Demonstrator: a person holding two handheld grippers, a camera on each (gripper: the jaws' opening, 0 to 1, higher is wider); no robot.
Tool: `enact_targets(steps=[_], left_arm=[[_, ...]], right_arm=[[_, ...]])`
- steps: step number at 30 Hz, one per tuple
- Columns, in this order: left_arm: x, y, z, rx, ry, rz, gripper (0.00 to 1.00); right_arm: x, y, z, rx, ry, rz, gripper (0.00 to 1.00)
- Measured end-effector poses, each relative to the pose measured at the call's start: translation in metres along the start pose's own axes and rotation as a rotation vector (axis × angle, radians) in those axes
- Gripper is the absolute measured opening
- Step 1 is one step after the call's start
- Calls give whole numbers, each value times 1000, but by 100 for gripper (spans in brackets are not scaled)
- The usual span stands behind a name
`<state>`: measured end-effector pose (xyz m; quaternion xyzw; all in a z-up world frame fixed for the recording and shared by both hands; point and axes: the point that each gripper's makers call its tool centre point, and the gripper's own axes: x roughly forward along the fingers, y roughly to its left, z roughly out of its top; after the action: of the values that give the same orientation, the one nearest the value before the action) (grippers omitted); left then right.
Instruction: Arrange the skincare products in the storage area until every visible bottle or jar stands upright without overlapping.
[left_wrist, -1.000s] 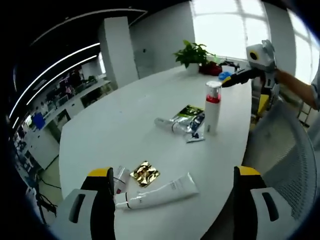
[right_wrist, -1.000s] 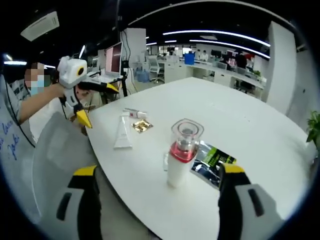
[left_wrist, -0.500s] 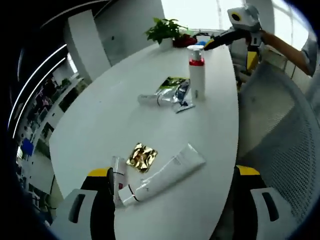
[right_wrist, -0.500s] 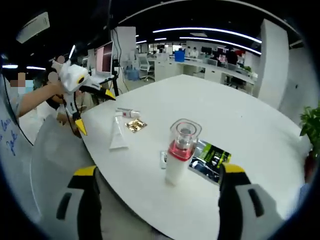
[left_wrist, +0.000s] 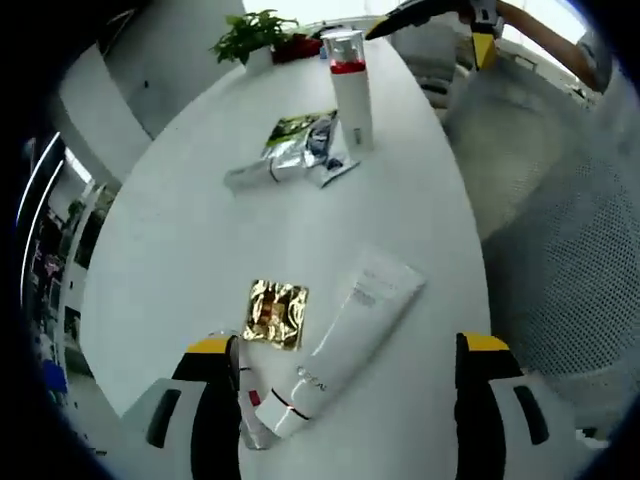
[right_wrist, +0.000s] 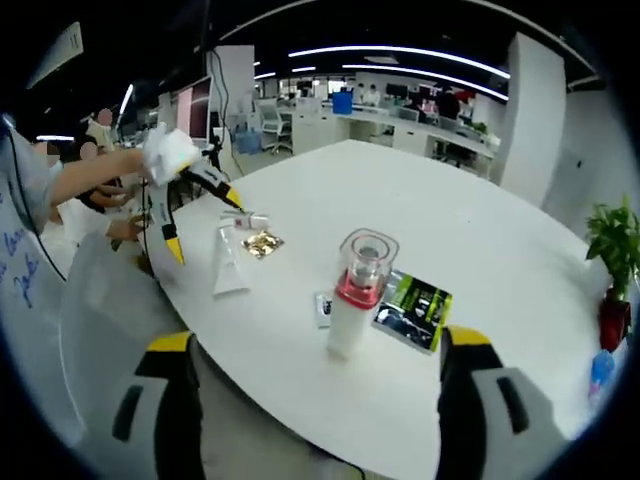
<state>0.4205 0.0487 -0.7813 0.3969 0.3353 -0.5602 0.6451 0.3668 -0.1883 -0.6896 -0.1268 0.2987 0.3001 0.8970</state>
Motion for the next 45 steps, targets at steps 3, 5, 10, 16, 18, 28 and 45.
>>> enact_targets(steps=[3, 5, 10, 16, 18, 28, 45], left_arm=[[6, 1, -1, 18, 12, -42, 78], [10, 0, -2, 41, 18, -73, 73], [18, 0, -12, 97, 65, -116, 61], [25, 1, -17, 134, 83, -142, 48], [26, 3, -16, 156, 78, -139, 43], [38, -7, -19, 232, 100, -217, 37], [39, -6, -8, 215, 66, -177, 27]], right_arm=[[0, -2, 1, 29, 3, -5, 100], [-1, -1, 1, 39, 2, -6, 100], [1, 1, -2, 62, 28, -13, 100], [5, 7, -2, 88, 29, -11, 100], [6, 7, 0, 96, 18, -18, 100], [4, 13, -2, 114, 27, -48, 100], [5, 20, -9, 120, 29, -34, 100]])
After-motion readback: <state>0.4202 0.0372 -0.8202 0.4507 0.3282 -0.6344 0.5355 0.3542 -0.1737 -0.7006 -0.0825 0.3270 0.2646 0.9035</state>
